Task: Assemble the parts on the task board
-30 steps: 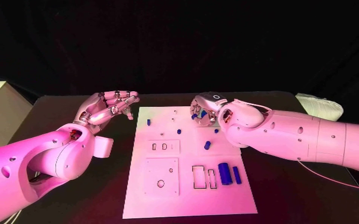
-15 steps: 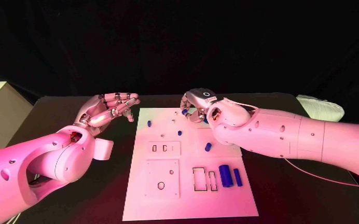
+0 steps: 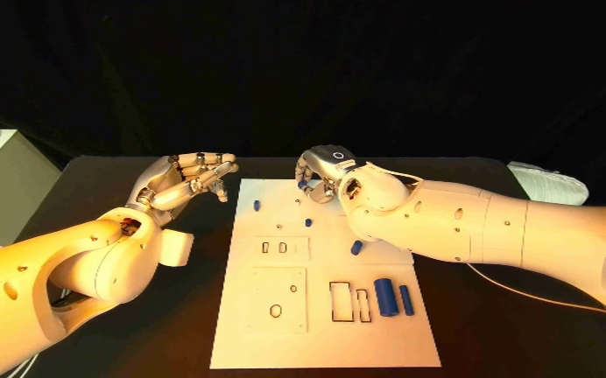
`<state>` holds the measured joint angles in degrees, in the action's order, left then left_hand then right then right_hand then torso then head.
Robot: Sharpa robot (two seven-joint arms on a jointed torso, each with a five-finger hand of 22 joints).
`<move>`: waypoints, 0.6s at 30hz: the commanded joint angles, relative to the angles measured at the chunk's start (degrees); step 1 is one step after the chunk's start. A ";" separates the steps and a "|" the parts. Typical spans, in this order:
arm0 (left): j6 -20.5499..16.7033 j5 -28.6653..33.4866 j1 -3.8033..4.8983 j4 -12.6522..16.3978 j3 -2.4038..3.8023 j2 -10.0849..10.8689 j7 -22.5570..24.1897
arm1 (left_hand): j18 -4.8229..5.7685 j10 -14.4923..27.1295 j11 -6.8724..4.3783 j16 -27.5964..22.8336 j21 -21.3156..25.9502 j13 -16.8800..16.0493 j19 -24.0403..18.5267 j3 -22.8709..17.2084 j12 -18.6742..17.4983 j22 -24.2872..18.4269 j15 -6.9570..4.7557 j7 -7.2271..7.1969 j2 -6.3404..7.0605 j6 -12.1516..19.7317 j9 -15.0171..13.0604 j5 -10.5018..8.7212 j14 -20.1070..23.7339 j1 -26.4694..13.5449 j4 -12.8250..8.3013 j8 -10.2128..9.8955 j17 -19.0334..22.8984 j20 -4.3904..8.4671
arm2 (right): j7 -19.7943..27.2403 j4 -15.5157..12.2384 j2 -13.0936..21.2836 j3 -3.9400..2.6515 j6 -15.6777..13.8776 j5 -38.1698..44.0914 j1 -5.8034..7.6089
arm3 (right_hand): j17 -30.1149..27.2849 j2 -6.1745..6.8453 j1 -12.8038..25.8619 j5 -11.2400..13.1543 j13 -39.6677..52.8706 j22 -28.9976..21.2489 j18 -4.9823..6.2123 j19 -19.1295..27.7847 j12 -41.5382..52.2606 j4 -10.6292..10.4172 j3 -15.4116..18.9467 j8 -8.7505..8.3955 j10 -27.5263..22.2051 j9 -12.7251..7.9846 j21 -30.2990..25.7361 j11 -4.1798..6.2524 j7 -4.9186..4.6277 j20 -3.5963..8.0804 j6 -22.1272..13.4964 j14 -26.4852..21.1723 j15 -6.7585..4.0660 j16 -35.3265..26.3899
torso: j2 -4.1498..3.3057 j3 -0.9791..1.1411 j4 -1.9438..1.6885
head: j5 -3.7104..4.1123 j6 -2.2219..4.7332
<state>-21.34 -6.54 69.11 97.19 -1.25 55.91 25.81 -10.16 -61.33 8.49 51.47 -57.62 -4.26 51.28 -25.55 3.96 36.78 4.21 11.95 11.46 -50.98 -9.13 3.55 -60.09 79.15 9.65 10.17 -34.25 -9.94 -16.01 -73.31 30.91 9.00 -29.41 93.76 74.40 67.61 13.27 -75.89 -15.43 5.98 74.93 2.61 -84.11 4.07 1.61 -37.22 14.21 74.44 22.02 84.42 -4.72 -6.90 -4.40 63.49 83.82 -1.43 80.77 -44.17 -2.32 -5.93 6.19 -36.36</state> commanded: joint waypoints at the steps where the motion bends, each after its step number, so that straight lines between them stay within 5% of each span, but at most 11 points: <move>1: 1.01 -0.01 0.37 0.15 0.07 -0.14 0.25 | -0.35 0.28 -0.01 0.37 -0.24 0.10 -0.30 -0.13 -0.14 0.05 0.10 0.11 -0.53 0.48 -0.03 -0.28 0.41 -0.11 -0.36 -0.24 0.05 0.07 | 0.62 0.60 -0.45 -0.02 0.26 0.57 -0.06 | 0.06 -2.07 -2.27 -0.08 1.97 6.62 -0.78 -2.67 0.12 0.22 -0.19 0.40 2.39 0.11 0.32 2.00 -0.12 0.35 0.09 2.35 -0.37 0.34 | -0.15 -0.14 -0.11 | -0.12 -0.12; 18: 1.09 -0.01 0.83 0.01 0.07 -0.16 0.10 | -0.35 0.28 -0.01 0.37 -0.24 0.10 -0.30 -0.13 -0.14 0.05 0.10 0.11 -0.53 0.48 -0.03 -0.28 0.41 -0.11 -0.36 -0.24 0.05 0.07 | 0.01 1.88 -0.51 0.00 2.29 0.68 -0.18 | 0.07 -2.10 -2.18 -0.03 2.01 6.58 -0.77 -2.65 0.08 0.23 -0.25 0.42 2.39 0.21 0.29 1.98 -0.13 0.35 0.04 2.35 -0.36 0.36 | -0.42 -0.27 -0.06 | -0.22 -0.59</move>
<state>-21.27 -6.54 69.78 97.11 -1.24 55.87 25.67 -10.16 -61.33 8.49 51.47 -57.62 -4.22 51.28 -25.54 3.97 36.77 4.21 11.95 11.46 -50.98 -9.13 3.55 -60.09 79.15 9.65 10.17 -34.25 -9.94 -15.99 -71.33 30.32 9.01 -28.64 93.69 74.25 67.60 13.28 -75.89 -15.30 5.98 74.92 2.61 -84.11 3.94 1.77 -37.25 14.40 74.43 22.19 84.41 -4.70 -6.81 -4.41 63.39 83.83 -1.43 80.77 -44.53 -2.59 -6.05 6.05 -36.87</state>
